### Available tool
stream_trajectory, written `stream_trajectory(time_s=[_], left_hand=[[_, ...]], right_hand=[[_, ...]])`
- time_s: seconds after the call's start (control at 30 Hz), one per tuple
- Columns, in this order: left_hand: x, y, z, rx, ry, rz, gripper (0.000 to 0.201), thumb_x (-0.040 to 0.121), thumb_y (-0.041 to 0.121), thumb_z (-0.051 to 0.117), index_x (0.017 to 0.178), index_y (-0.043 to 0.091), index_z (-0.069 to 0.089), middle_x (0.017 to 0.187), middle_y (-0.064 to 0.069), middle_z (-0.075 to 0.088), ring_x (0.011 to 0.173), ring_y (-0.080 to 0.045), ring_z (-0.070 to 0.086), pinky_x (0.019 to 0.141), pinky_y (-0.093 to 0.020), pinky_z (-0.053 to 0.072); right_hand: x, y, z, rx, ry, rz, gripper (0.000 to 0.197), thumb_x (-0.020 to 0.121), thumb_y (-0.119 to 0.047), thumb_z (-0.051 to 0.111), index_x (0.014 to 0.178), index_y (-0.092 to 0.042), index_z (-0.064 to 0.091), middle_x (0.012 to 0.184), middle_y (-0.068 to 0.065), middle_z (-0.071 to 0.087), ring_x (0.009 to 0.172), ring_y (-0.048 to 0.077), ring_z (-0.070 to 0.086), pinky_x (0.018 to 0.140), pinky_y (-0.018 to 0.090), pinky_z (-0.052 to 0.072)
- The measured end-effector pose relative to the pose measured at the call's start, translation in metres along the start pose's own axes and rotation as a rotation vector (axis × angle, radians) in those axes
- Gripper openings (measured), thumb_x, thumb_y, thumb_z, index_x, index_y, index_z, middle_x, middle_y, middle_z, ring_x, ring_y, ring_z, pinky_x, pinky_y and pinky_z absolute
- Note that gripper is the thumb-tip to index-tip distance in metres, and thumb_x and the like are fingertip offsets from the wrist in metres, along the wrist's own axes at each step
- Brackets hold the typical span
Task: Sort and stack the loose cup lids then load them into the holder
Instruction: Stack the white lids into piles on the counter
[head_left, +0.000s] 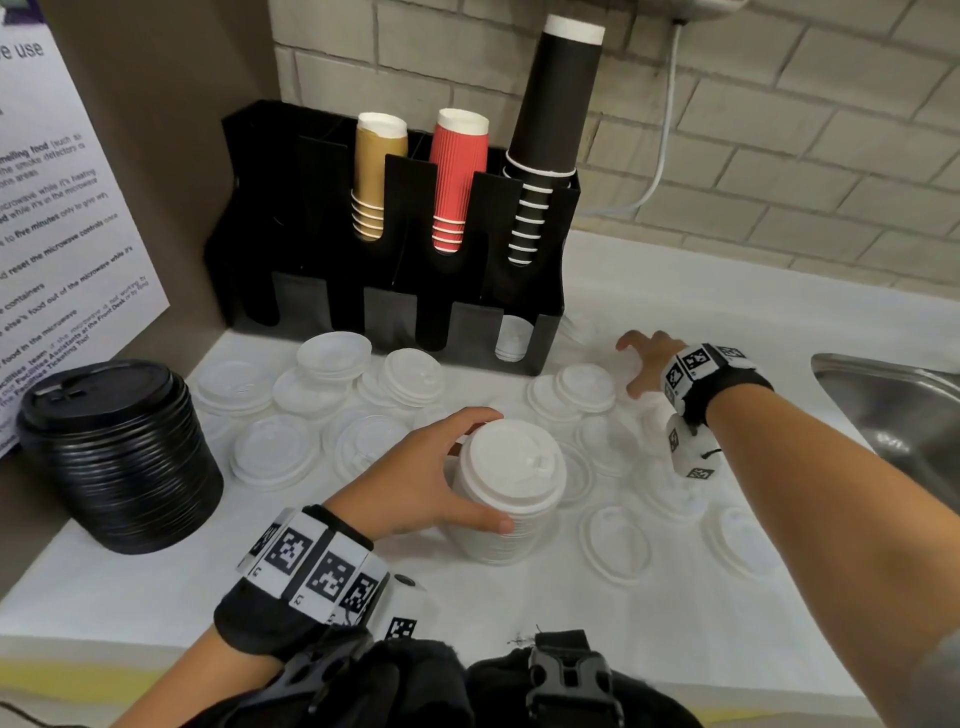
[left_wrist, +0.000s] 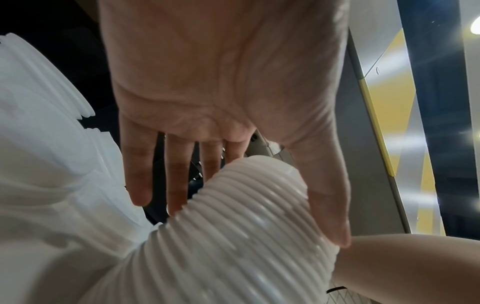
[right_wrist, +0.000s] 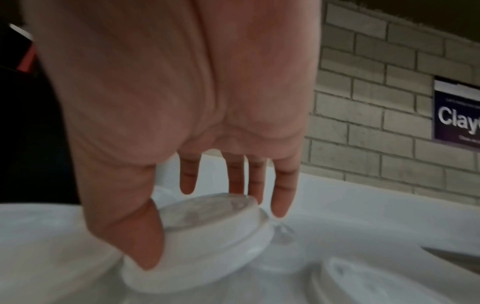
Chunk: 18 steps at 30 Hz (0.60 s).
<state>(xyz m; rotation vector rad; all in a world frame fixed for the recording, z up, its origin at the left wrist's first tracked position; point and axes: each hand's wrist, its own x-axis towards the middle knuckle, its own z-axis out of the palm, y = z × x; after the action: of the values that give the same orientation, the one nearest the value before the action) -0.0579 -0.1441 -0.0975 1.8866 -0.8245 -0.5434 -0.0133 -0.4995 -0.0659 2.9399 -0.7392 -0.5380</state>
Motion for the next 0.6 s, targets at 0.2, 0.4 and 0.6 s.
stream_trajectory(time_s=[0.2, 0.4, 0.6], left_hand=[[-0.001, 0.002, 0.002, -0.014, 0.005, -0.011, 0.087, 0.057, 0.035, 0.092, 0.13, 0.045, 0.045, 0.124, 0.028, 0.053, 0.112, 0.015, 0.047, 0.092, -0.012, 0.04], [-0.003, 0.004, 0.008, -0.002, 0.043, -0.025, 0.09, 0.057, 0.035, 0.093, 0.13, 0.042, 0.04, 0.125, 0.025, 0.049, 0.111, 0.013, 0.046, 0.091, -0.015, 0.042], [-0.003, 0.004, 0.018, -0.038, 0.135, -0.028, 0.084, 0.059, 0.037, 0.091, 0.127, 0.039, 0.041, 0.125, 0.024, 0.049, 0.114, 0.011, 0.045, 0.088, -0.019, 0.041]], right_hand=[[-0.036, -0.008, -0.024, -0.131, 0.211, 0.067, 0.07, 0.077, -0.024, 0.069, 0.137, -0.034, 0.036, 0.133, 0.012, 0.034, 0.126, 0.035, 0.033, 0.094, 0.048, 0.038], [-0.116, -0.025, -0.031, 0.73, 0.208, -0.374, 0.057, 0.075, -0.022, 0.077, 0.122, -0.041, 0.051, 0.117, 0.0, 0.047, 0.107, 0.021, 0.05, 0.087, 0.025, 0.04], [-0.181, -0.058, 0.014, 1.027, 0.195, -0.608, 0.043, 0.075, -0.023, 0.079, 0.111, -0.041, 0.063, 0.119, -0.016, 0.057, 0.1, 0.004, 0.054, 0.074, 0.011, 0.045]])
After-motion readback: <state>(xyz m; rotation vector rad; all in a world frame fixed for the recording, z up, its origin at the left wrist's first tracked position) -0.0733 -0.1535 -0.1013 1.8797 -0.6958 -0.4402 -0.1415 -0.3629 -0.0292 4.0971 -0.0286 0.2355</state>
